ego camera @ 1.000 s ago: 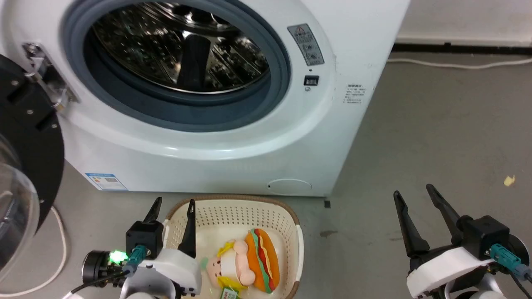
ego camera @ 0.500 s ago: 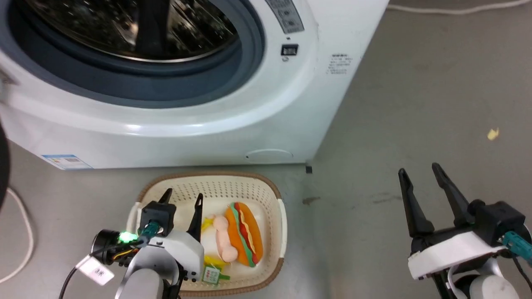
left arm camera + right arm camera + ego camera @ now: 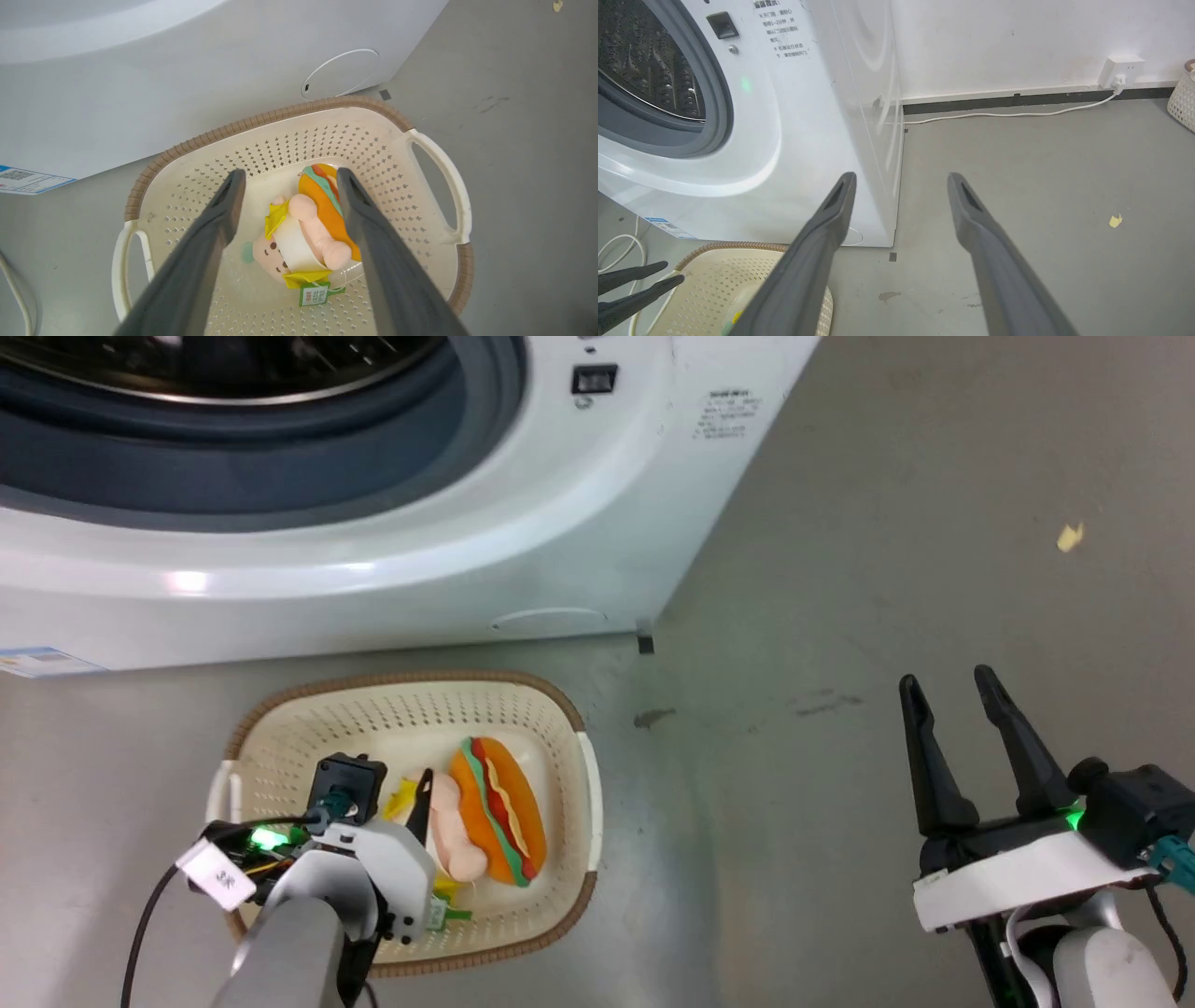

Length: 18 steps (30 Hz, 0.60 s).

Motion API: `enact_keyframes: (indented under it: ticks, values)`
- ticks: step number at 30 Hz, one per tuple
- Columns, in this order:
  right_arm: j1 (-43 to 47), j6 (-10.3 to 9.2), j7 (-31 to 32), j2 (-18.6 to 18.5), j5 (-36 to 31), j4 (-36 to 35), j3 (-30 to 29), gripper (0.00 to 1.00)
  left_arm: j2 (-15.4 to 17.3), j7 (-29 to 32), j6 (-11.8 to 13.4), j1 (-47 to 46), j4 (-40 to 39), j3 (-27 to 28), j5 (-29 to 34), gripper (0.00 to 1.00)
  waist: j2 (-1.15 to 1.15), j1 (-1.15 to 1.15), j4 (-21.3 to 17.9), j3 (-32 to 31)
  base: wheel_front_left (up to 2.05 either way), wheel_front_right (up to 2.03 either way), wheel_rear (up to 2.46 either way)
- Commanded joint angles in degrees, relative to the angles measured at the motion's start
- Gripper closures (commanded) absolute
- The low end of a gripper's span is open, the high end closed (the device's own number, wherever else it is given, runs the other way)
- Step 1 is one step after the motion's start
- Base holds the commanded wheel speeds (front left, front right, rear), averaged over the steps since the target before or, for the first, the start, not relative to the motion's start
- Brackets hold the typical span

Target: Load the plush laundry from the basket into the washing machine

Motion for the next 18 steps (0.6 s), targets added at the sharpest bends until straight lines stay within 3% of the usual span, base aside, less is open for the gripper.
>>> enact_keyframes:
  ticks: [1,11,18]
  values:
    - [-1.4,-0.03,-0.5,0.0,0.9,-0.5,0.2,0.00,0.7,0.5,-0.3,-1.9,2.0,-0.6,-0.2,0.00,0.00,-0.01,-1.1,1.7,0.00,0.00,0.00]
    - [-2.1,-0.03,-1.6,-0.1,3.1,-1.1,0.6,0.00,1.4,3.7,-1.0,-6.3,8.2,-4.4,-1.4,0.00,0.00,-0.01,-2.8,6.2,0.00,0.00,0.00]
    - [-2.7,-0.03,-2.6,-0.1,4.9,-1.8,0.9,0.00,2.8,6.9,-1.5,-11.0,12.8,-10.0,-2.9,0.00,0.00,-0.01,-4.2,10.2,0.00,0.00,0.00]
